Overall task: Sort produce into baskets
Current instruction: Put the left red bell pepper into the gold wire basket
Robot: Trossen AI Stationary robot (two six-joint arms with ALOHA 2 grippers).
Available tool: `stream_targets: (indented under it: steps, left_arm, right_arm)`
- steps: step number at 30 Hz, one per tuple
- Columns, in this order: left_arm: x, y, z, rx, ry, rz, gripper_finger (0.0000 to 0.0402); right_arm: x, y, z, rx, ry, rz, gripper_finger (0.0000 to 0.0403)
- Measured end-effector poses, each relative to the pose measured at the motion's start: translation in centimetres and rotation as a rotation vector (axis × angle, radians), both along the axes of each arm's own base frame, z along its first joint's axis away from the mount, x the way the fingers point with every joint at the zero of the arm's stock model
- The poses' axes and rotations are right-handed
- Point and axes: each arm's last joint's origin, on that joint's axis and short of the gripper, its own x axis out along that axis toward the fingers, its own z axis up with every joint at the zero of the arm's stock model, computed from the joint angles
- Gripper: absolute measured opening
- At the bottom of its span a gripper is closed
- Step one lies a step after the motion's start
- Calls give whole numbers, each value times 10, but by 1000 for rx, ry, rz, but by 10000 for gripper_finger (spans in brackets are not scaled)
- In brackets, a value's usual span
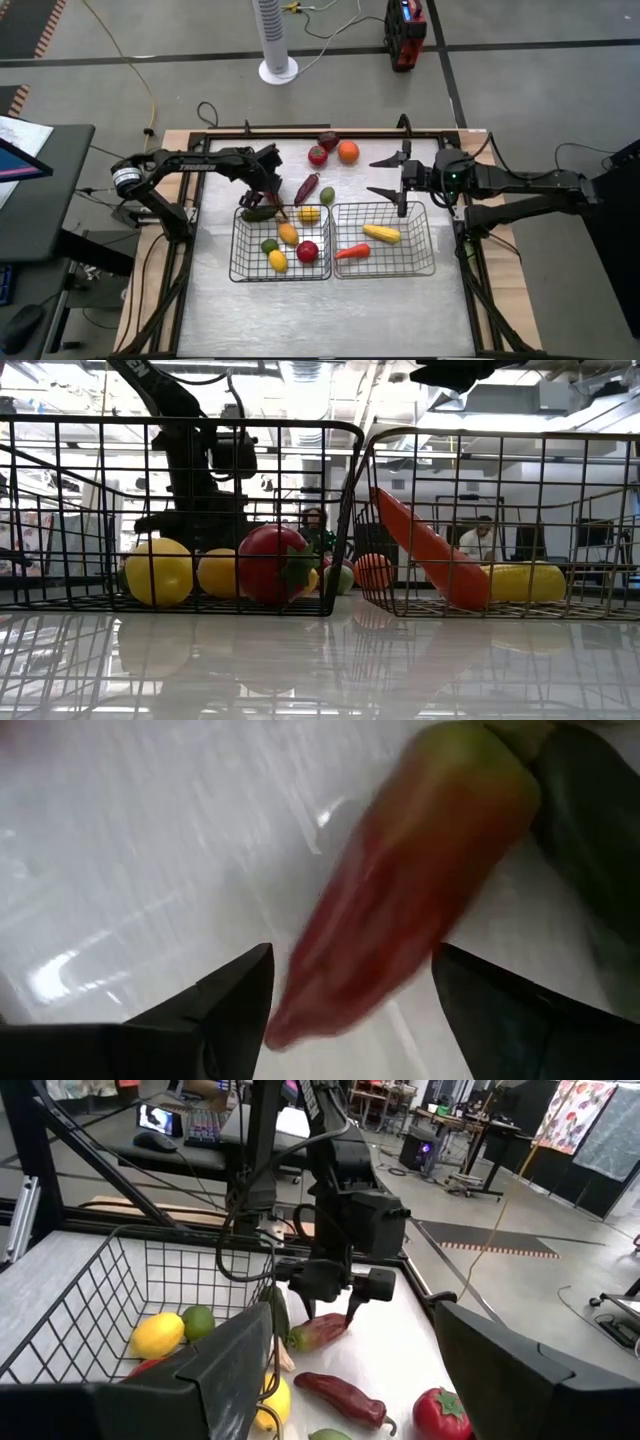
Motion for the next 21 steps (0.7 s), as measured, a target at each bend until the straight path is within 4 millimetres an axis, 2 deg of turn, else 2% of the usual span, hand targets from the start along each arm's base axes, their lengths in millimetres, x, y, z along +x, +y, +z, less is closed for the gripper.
stream_targets:
  steps: [5,14,21]
  left_arm:
    - [3,1,0,21,-25,-29,236]
    - [1,0,0,11,-13,-26,128]
    - [2,1,1,15,-22,-18,66]
  right_arm:
    - [0,0,0,0,0,0,310]
    - [0,0,0,-4,1,1,310]
    - [0,0,0,-3,1,1,310]
